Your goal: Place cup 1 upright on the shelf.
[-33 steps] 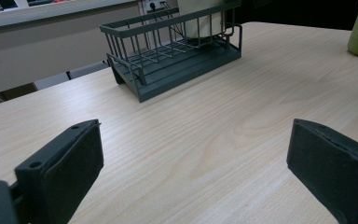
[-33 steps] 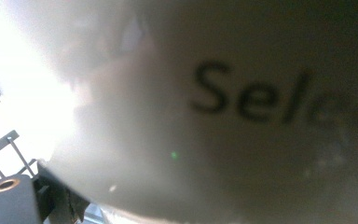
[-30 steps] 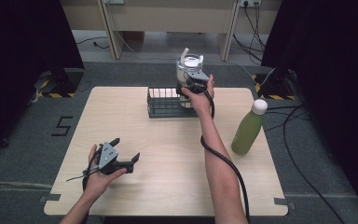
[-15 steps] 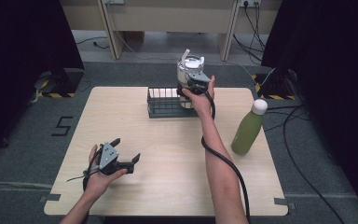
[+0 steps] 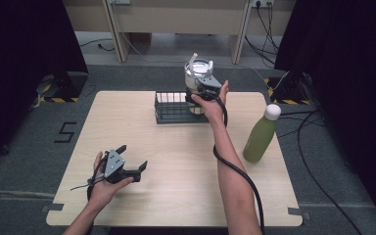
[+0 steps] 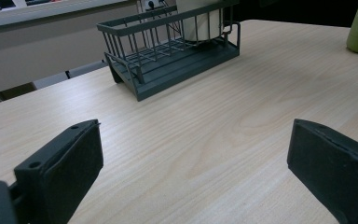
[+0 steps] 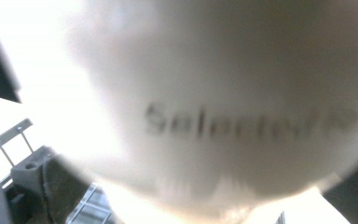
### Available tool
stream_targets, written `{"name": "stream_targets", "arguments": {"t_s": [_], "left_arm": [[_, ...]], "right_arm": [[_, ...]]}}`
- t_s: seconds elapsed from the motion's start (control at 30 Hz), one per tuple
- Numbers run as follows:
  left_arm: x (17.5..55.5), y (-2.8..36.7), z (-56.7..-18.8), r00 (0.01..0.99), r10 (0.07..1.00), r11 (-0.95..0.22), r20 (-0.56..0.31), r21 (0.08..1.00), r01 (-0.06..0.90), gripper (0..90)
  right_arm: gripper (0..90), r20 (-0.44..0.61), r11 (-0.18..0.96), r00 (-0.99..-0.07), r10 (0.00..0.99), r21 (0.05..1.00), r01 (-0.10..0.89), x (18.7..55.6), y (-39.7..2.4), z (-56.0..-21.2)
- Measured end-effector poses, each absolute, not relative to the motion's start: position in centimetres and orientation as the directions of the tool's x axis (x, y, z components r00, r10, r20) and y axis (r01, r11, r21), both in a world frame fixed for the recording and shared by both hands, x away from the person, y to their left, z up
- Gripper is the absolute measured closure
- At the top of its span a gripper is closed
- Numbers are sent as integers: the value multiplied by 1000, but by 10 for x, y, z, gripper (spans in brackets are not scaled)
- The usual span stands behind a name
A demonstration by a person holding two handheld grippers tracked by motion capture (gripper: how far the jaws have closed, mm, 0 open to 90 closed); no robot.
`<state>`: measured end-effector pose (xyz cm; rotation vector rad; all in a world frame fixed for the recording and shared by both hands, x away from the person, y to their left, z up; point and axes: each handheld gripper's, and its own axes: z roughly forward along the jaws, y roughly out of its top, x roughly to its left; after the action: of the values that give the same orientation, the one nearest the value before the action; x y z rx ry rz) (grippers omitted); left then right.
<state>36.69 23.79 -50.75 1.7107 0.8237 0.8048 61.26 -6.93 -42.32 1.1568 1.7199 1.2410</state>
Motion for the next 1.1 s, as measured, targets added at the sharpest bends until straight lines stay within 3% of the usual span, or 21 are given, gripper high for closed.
{"name": "stream_targets", "arguments": {"t_s": [1.1], "left_arm": [[368, 239, -505, 526, 841, -236, 128, 961, 144, 26]], "right_arm": [[81, -75, 171, -346, 935, 951, 257, 523, -99, -433]]}}
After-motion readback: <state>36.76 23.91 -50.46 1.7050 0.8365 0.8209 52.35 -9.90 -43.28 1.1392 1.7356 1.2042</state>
